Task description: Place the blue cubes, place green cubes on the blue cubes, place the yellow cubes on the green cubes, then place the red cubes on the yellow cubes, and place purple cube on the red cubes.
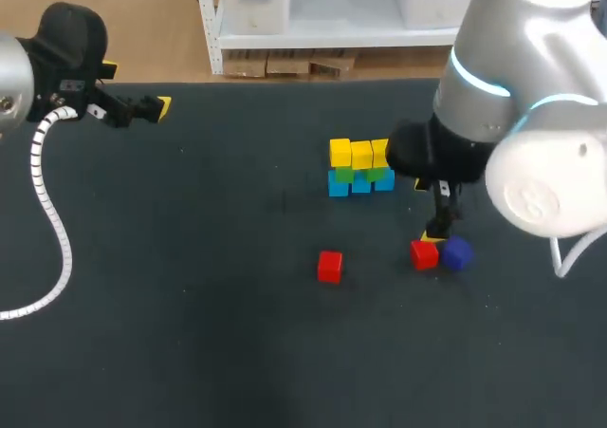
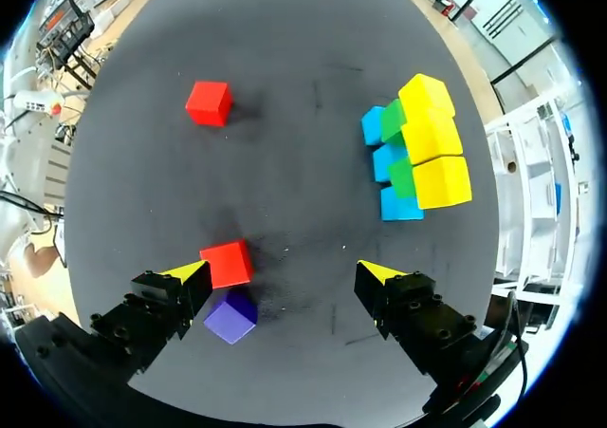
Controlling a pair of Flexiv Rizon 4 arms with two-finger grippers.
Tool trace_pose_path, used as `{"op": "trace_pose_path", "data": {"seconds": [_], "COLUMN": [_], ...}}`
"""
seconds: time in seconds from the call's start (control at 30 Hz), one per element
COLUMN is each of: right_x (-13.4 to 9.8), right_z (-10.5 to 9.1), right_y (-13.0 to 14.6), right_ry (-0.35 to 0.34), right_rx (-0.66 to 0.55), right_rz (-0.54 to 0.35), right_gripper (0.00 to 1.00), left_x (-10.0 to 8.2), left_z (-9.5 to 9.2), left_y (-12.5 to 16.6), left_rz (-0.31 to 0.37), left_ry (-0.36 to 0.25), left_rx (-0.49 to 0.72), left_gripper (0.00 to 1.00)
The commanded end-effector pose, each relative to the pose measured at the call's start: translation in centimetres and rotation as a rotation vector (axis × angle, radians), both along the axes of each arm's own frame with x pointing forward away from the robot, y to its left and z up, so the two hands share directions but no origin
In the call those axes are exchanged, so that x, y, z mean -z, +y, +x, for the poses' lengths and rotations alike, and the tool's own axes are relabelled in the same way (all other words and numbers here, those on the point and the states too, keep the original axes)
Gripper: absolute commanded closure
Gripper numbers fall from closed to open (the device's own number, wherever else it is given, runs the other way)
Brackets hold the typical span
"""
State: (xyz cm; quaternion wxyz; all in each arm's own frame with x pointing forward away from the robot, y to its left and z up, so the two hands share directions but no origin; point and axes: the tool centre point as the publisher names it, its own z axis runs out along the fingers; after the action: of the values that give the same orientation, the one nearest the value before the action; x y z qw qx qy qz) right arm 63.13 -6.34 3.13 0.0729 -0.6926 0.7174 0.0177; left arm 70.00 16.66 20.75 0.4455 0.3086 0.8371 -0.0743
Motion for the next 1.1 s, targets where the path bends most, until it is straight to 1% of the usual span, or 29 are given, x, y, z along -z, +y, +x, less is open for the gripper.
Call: {"op": "trace_pose_path", "data": {"seconds": [0.03,0.13,0.23,0.33,0.43,0.7,1.07,1.1], "right_x": [0.5,0.6,0.4,0.5,1.3,2.5,3.3,3.4], "right_z": [-0.7,-1.4,-2.3,-2.8,-2.7,-2.6,-2.7,-2.8], "right_y": [0.0,-0.2,-0.3,-0.4,-0.6,-0.4,0.1,0.1], "right_ry": [-0.027,-0.036,-0.03,-0.022,-0.009,0.023,0.057,0.058], "right_rx": [-0.007,-0.019,-0.039,-0.054,-0.055,-0.075,-0.109,-0.112], "right_rz": [-0.013,-0.037,-0.037,-0.04,-0.049,-0.052,-0.04,-0.04], "right_gripper": [0.0,0.0,0.0,0.0,0.0,0.0,0.0,0.14], "left_x": [0.0,0.0,0.0,0.0,0.0,0.0,0.0,0.0], "left_z": [0.1,0.1,0.1,0.1,0.1,0.1,0.1,0.1], "left_y": [0.4,0.4,0.4,0.4,0.4,0.4,0.4,0.4], "left_rz": [-0.01,-0.01,-0.01,-0.01,-0.01,-0.01,-0.01,-0.01], "left_ry": [0.0,0.0,0.0,0.0,0.0,0.0,0.0,0.0], "left_rx": [0.017,0.017,0.017,0.017,0.017,0.017,0.017,0.017], "left_gripper": [0.0,0.0,0.0,0.0,0.0,0.0,0.0,0.0]}}
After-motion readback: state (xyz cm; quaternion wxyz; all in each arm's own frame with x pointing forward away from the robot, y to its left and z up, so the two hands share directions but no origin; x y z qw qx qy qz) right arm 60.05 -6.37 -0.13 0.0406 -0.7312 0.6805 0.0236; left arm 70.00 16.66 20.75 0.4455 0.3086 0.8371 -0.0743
